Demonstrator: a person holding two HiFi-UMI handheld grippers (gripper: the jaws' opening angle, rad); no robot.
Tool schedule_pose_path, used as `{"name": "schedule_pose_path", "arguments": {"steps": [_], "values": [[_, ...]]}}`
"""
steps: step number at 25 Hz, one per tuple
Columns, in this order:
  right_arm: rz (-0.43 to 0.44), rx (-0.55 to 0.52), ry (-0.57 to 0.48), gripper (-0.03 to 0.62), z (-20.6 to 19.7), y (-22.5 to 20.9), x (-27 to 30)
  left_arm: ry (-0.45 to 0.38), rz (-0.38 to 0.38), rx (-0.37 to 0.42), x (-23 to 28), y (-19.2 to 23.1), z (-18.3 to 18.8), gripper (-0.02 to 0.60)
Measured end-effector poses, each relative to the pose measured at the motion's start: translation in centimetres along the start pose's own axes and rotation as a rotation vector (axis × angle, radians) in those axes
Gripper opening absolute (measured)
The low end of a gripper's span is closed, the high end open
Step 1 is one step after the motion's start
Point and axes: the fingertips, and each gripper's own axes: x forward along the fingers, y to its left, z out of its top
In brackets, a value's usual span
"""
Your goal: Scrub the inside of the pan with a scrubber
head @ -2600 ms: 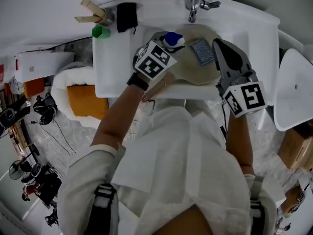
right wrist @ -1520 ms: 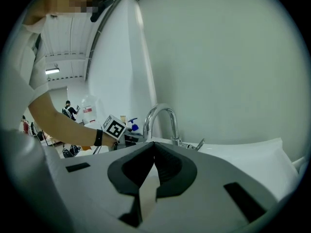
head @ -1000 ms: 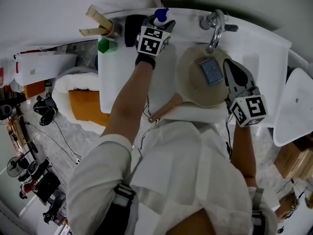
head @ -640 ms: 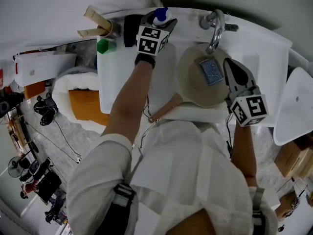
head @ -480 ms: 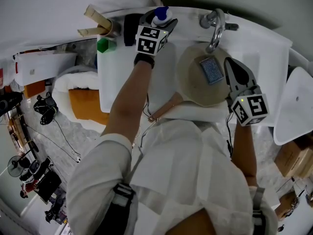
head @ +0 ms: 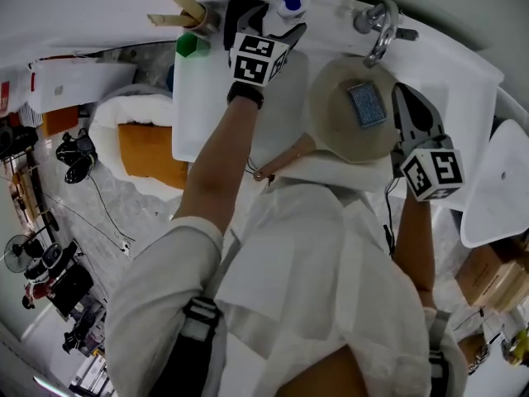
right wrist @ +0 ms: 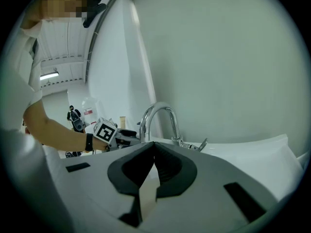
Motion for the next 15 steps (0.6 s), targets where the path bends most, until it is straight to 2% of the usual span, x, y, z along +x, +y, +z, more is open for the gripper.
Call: {"name": "schedule_pose_path", "arguments": {"steps": [4,10,13,15], "values": [[0.018,0.005,-0.003,0.008,-0.3,0.6,-0.6,-0.001,0.012,0.010,-4.4,-0.5,-0.7,0.365],[0.055,0.030,-0.006,0.008,-1.2,1.6,-1.9,0.045,0.019,0.075,-12.7,-1.6,-3.0,0.365],[0.067,0.019,0.003,0.008,-1.6,2.3,-2.3,0.110,-0.042,0.039,-16.5,-3.9,-5.3,0.365],[0.073,0.015,0.025,0.008,-2.5,2.6,-2.6,0.174,-0.123,-0.001,-18.4,-6.5,-7.2,0.365]]}}
